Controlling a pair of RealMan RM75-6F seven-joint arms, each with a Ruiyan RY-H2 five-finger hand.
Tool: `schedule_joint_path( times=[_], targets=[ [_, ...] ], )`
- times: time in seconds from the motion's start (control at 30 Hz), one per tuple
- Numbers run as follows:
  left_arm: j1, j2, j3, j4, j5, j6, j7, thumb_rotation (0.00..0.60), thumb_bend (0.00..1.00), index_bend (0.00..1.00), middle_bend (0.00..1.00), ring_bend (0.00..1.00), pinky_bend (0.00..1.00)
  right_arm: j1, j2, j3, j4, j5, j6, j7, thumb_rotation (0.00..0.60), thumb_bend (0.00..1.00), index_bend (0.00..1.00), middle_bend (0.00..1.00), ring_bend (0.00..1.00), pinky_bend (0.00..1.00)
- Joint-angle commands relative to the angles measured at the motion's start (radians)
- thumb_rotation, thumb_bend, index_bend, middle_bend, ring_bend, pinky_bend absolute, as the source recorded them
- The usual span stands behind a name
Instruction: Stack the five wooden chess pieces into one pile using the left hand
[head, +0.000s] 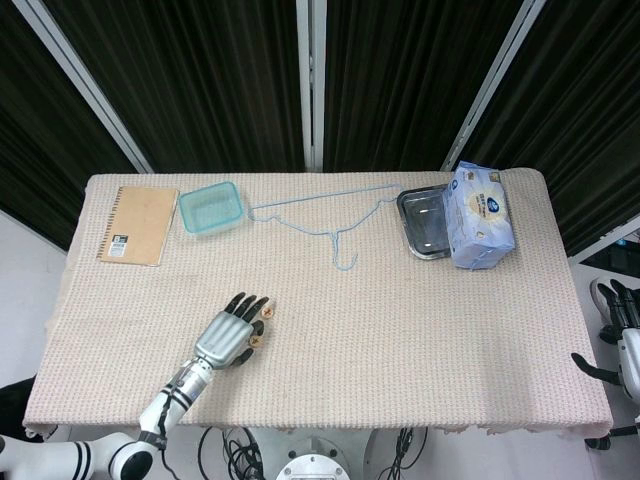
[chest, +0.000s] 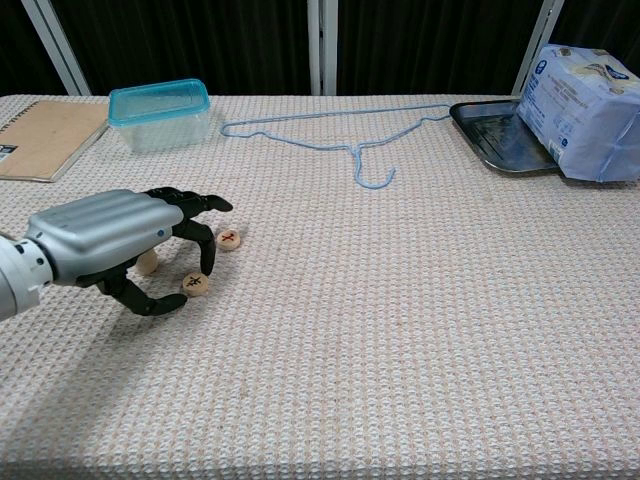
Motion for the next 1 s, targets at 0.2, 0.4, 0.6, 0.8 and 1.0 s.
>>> schedule_joint_path(
  times=[0.2,0.4,0.6,0.8,1.0],
  targets=[
    [0.001,-0.012,-0.003,0.011,0.007,0.005,-0.010,0.600,0.32,0.45,0.00,0.00,0.00,0.002,0.000,-0.001,0.002,0.000,-0.005,0.001,0.600,0.08,0.00,0.00,0.00,0.00],
    [0.002,-0.013,-0.003,0.017,0.008,0.004,-0.021,0.600,0.32,0.47,0.00,0.00,0.00,0.004,0.004,-0.002,0.000,0.004,-0.012,0.001,0.600,0.08,0.00,0.00,0.00,0.00],
    [0.007,-0.011,-0.007,0.016,0.022,0.020,-0.035,0.600,0.32,0.50,0.01,0.00,0.00,0.004,0.003,-0.001,0.000,0.005,-0.012,-0.002,0.600,0.08,0.00,0.00,0.00,0.00],
    [0.010,0.016,-0.014,-0.026,0.039,0.043,-0.028,0.600,0.32,0.50,0.01,0.00,0.00,0.003,0.003,-0.002,-0.001,0.003,-0.009,-0.003,0.600,0.08,0.00,0.00,0.00,0.00],
    [0.016,0.071,-0.020,-0.086,0.029,0.057,-0.007,0.600,0.32,0.50,0.01,0.00,0.00,0.003,0.003,-0.003,0.000,0.001,-0.009,0.001,0.600,0.08,0.00,0.00,0.00,0.00]
  ],
)
